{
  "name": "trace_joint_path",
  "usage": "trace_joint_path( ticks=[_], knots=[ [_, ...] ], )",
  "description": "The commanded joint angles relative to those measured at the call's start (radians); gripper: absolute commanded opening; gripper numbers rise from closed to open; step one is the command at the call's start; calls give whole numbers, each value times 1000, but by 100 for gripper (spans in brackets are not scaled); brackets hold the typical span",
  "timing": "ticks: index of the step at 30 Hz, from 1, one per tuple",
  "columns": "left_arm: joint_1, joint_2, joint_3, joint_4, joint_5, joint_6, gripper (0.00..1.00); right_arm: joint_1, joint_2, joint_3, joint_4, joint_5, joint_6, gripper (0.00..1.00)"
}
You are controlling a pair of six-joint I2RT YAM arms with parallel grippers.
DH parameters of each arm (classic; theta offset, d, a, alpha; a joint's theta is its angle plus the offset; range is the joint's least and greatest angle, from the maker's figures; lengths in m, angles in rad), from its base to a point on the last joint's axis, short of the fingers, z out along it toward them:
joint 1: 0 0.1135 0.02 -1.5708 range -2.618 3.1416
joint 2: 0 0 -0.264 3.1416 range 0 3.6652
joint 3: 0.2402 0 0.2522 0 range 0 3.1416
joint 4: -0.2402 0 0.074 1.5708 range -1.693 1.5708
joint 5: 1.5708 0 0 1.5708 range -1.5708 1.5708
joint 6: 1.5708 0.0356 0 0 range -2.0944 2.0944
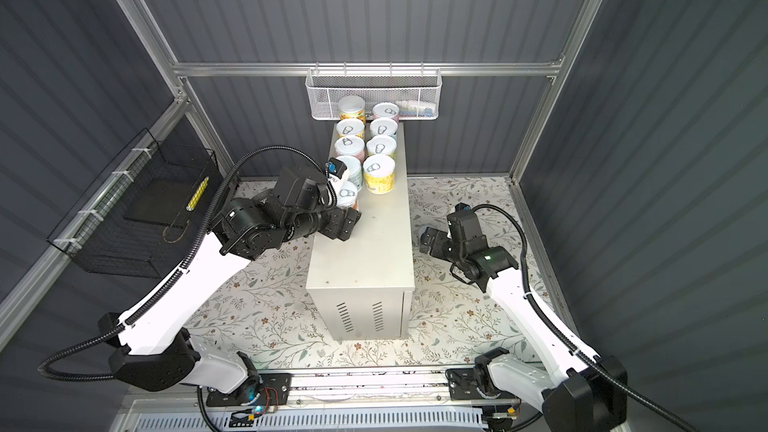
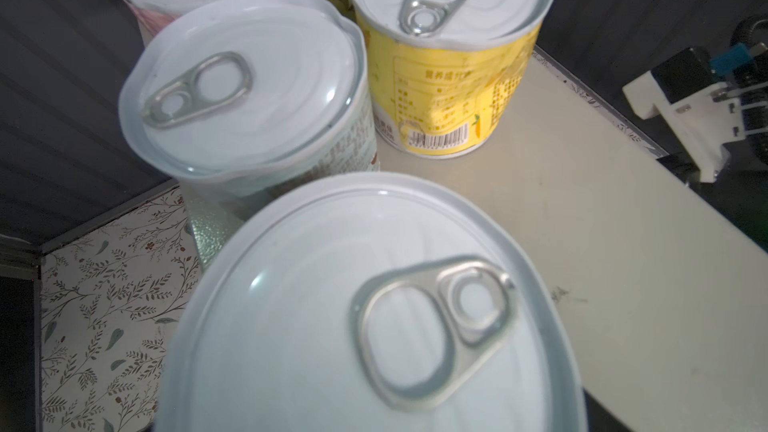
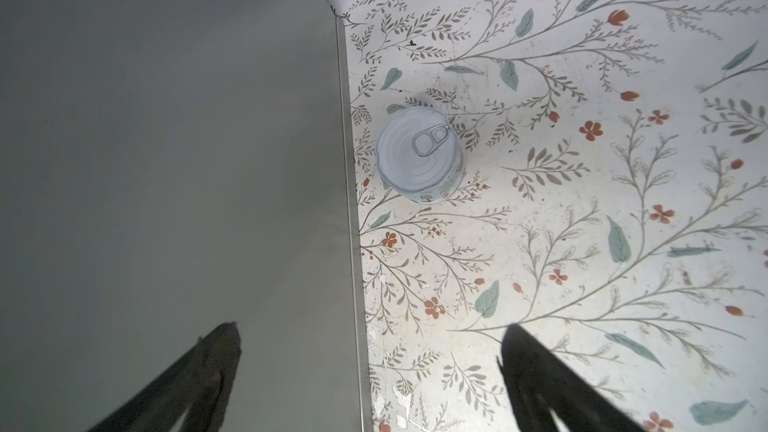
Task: Place and organize the canned foods onto the counter
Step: 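Lower the orange-labelled can in front of the teal can and open the left gripper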
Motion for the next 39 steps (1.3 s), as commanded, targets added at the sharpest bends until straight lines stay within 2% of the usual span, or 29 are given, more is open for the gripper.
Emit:
trace_joint_path(
  ticks=[1,5,11,16,20,28,34,39],
  knots=[
    [-6,-38,-22,3,23,13,94,-5,2,19,14,-20,10,99],
    [-6,-68,-45,14,9,3,91,-5,6,21,13,-23,12,99],
    [-6,-87,-62,39,10,4,69,-5,5,19,23,-29,14,99],
    [-5,-74,-59,46,23,10,64,-4,5,15,23,-32,17,99],
    [-6,-74,-58,41,15,6,65,-4,5,13,21,-28,15,99],
    [-6,-123,-75,0,-52,-13,83,-5,38,36,-4,-26,-1,99],
    [-6,-166,-60,-30,-76,-18,83,-5,54,52,-11,-26,-7,99],
    [-6,-137,55,-227,-132,-30,83,-6,75,63,-33,-4,-25,99]
  ],
)
